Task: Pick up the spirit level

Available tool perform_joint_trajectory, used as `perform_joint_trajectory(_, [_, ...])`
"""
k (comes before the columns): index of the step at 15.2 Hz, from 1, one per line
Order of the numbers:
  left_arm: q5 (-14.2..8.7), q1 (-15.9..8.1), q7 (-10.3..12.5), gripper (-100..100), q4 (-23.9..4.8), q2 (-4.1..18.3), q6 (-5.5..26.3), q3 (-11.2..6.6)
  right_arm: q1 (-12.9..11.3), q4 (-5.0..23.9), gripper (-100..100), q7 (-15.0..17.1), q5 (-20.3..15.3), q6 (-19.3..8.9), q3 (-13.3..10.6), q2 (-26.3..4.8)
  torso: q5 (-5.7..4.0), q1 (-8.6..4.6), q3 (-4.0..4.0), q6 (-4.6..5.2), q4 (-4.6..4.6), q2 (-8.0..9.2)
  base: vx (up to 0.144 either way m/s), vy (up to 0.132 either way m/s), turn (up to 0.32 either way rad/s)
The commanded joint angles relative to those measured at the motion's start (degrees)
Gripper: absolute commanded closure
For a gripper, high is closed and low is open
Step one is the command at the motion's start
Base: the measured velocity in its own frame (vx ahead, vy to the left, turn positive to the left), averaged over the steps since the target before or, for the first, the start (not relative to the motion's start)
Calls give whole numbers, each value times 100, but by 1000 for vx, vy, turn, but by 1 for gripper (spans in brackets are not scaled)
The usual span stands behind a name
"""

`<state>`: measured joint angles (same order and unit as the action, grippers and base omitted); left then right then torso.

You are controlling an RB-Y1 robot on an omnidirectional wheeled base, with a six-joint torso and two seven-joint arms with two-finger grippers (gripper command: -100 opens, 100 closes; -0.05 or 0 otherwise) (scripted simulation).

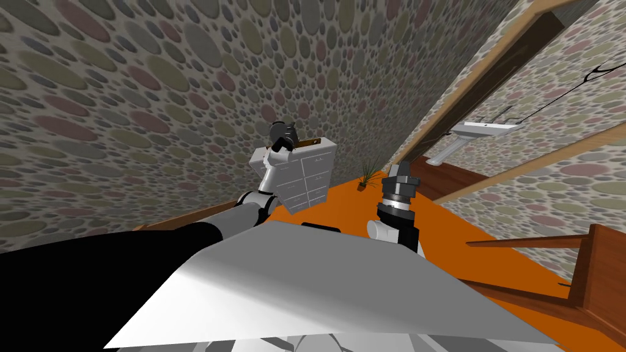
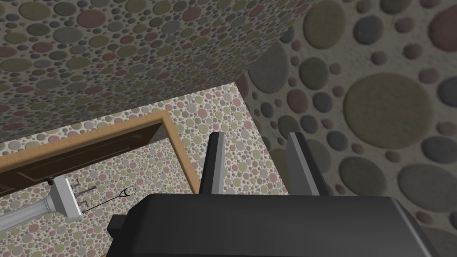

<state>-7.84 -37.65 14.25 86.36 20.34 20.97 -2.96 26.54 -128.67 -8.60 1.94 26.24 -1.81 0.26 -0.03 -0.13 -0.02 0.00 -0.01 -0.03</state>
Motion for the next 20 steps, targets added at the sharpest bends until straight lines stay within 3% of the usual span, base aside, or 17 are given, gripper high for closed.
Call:
perform_joint_trajectory(1, [-87, -286, 50, -100, -286, 95, 286, -21, 0, 0, 0, 0, 0, 0, 0, 0, 0, 0, 0, 0, 0, 0, -6, -26, 17])
perform_joint_trajectory(4, [-87, -445, 50, -100, -376, 95, 638, -21, 0, 0, 0, 0, 0, 0, 0, 0, 0, 0, 0, -1, 0, 0, 0, -28, 14])
perform_joint_trajectory(6, [-172, -807, 94, -100, -736, 184, 896, -35, 0, 0, 0, 0, 0, 0, 0, 0, 0, 1, 0, -1, 1, -1, 4, -35, 25])
perform_joint_trajectory(8, [-172, -827, 94, -100, -736, 184, 1132, -35, 0, 0, 0, 0, 0, 0, 0, 0, -1, -3, 0, 0, 0, -1, 0, -27, 6])
perform_joint_trajectory(10, [-258, -1197, 137, -100, -1099, 272, 1387, -47, 0, 0, 0, 0, 0, 0, 0, 0, 0, -1, 1, -1, 1, 0, -1, -37, 21])
perform_joint_trajectory(13, [-258, -1200, 137, -100, -1100, 272, 1631, -47, 0, 0, 0, 0, 0, 0, 0, 0, 0, 2, 0, -1, 0, 0, 4, -18, 7])
perform_joint_trajectory(14, [-347, -1469, 177, -100, -1365, 359, 1841, -56, 0, 0, 0, 0, 0, 0, 0, 0, 2, 7, 0, -1, 0, 0, 12, -21, 18])
perform_joint_trajectory(17, [-347, -1561, 177, -100, -1467, 359, 2131, -56, 0, 0, 0, 0, 0, 0, 0, 0, 0, 1, -2, -1, -1, -4, 11, -27, 18])
perform_joint_trajectory(18, [-436, -1811, 215, -100, -1717, 443, 2286, -62, 0, 0, 0, 0, 0, 0, 0, 0, 1, 4, -2, -1, -1, -3, 10, -25, 21])
perform_joint_trajectory(20, [-436, -1910, 215, -100, -1836, 443, 2545, -62, 0, 0, 0, 0, 0, 0, 0, 0, 0, -1, -2, -1, 0, -4, 13, -33, 26])
